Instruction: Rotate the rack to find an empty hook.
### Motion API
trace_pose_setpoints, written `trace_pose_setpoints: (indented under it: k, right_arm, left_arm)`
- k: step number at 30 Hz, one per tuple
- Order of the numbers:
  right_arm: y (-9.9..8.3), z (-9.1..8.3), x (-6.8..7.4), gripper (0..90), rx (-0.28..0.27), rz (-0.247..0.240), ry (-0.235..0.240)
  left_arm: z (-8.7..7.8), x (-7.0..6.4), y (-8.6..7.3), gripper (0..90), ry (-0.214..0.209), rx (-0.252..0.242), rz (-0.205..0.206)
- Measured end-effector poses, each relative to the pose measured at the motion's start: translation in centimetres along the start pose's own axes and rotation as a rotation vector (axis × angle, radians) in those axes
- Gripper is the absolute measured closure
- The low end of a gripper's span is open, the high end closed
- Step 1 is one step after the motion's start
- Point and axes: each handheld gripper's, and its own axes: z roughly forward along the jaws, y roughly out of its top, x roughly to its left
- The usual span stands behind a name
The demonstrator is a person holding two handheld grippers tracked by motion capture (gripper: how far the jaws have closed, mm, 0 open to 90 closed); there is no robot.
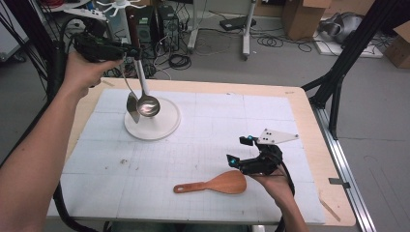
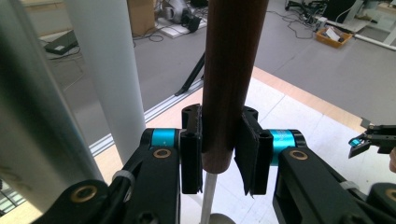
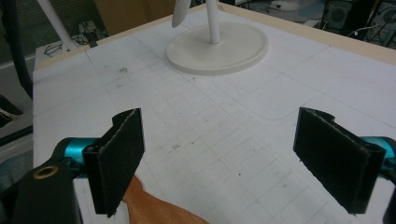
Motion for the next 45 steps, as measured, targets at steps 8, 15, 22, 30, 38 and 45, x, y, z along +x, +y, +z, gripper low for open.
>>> trace_pose_setpoints:
  k: [8, 15, 22, 30, 38, 45]
  right_arm:
    - [0.0, -0.1, 0.0, 15.5, -0.001, 0.001, 0.000]
    - [0.1, 0.1, 0.1, 15.5, 0.004, 0.002, 0.006]
    - [0.1, 0.1, 0.0, 15.5, 0.000, 0.000, 0.004]
    - [0.0, -0.2, -0.2, 15.5, -0.005, 0.012, -0.003]
    - [0.1, 0.0, -0.5, 15.5, -0.005, 0.013, -0.006]
    - [0.1, 0.0, -0.6, 15.5, -0.002, 0.024, -0.012]
  left_arm:
    - [-0.8, 0.2, 0.0, 69.2, 0.009, -0.016, -0.018]
    - [-1.7, 0.3, -0.1, 67.5, 0.026, -0.009, -0.013]
    - [-2.4, 0.1, 0.0, 67.3, 0.040, -0.008, -0.002]
    - [-3.6, -0.1, 0.1, 67.8, 0.048, -0.027, 0.001]
    - [-4.5, -1.2, 0.9, 73.3, 0.028, -0.033, 0.030]
    - [-5.6, -1.7, 2.3, 81.7, 0.021, -0.050, 0.053]
